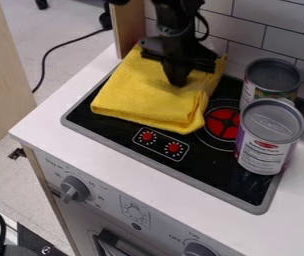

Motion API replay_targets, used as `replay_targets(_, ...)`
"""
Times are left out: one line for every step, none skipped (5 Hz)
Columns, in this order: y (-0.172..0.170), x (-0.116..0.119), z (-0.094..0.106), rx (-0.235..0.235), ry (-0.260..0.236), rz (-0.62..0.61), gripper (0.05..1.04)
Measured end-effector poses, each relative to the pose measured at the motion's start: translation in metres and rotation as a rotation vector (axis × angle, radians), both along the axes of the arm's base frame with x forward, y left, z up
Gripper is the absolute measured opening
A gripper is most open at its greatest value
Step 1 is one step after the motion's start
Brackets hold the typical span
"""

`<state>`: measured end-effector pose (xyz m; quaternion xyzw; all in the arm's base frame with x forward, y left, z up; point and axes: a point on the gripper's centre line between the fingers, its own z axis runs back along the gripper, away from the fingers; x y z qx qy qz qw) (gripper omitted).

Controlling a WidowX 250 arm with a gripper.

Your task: Move the yellow cloth to the lower right of the burner

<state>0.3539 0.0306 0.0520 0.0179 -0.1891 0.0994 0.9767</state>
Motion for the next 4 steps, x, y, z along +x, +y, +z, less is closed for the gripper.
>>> replay_targets(0.003, -0.003, -0.002, -0.02, 0.02, 0.014, 0.052)
replay_targets(0.003, -0.012, -0.005, -0.049, 0.072, 0.011, 0.052)
replay_targets(0.005, -0.035, -0.006, -0.029, 0.089, 0.021, 0.052)
replay_targets(0.008, -0.047, -0.005, -0.035, 0.116, 0.123, 0.052)
